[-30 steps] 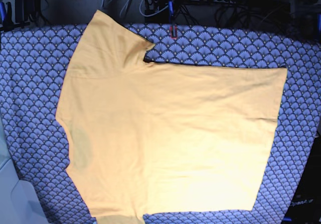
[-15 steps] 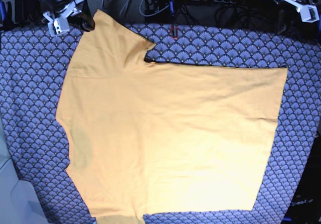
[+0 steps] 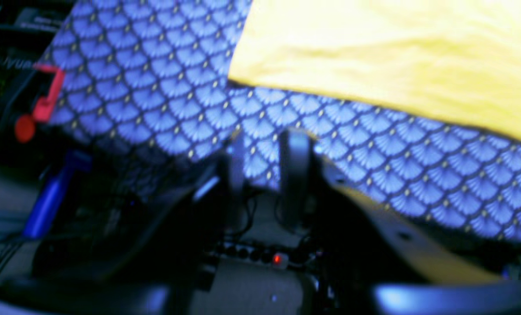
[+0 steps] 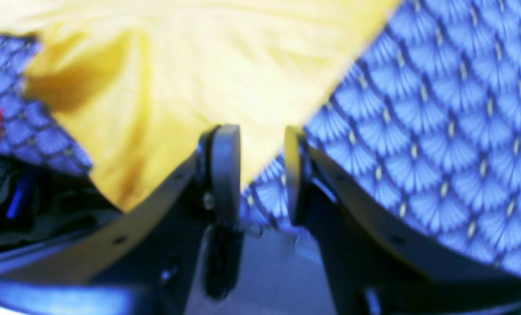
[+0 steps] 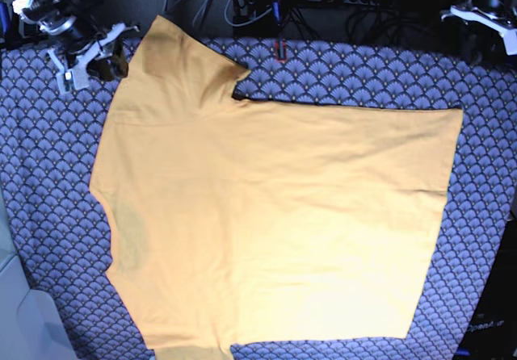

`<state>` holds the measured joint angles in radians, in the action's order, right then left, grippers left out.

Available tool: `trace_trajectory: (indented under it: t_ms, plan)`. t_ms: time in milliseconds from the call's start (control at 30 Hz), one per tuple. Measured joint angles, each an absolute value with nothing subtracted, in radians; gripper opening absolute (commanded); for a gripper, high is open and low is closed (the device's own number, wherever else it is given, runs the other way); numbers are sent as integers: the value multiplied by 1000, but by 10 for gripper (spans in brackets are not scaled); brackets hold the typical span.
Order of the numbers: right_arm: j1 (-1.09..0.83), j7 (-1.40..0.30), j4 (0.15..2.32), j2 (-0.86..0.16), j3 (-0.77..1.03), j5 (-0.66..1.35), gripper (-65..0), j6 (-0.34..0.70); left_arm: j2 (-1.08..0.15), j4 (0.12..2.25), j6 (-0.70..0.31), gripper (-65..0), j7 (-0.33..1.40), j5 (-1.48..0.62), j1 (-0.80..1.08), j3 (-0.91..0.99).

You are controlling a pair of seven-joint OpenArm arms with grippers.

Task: Fold the T-shirt properly
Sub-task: 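Move the right gripper to the shirt's shoulder corner and grasp it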

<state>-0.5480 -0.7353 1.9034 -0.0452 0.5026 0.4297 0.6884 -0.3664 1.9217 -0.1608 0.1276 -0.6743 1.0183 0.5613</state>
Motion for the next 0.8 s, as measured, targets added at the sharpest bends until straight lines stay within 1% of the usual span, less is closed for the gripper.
trace_trajectory:
  t_ms: [67,100,200,300,467,567,667,800]
  plan:
    - [-524,-775,1884,-27,544,427,-465,688,-368,1924,-161,-389,128,-675,1019,561]
    - [-519,-782,1877,-23,556,426,-464,688,-367,1924,-161,-380,129,-675,1019,561]
    - [-517,-821,1860,-15,560,427,-464,688,-363,1924,-160,-379,128,-675,1019,561]
    - [-525,-813,1857,5,560,427,-463,688,-332,1924,-159,-379,132,-670,1007,561]
    - [-524,-844,1853,14,558,427,-410,688,-330,1924,-160,-379,131,-670,1004,561]
    - [-499,-872,1812,14,558,430,-386,688,-332,1924,-161,-379,131,-670,1005,561]
    - [-470,-868,1758,13,561,445,-382,688,-328,1924,-160,-379,131,-670,1011,561]
    - [-464,-859,1745,11,554,450,-381,688,-327,1924,-161,-379,131,-670,1013,561]
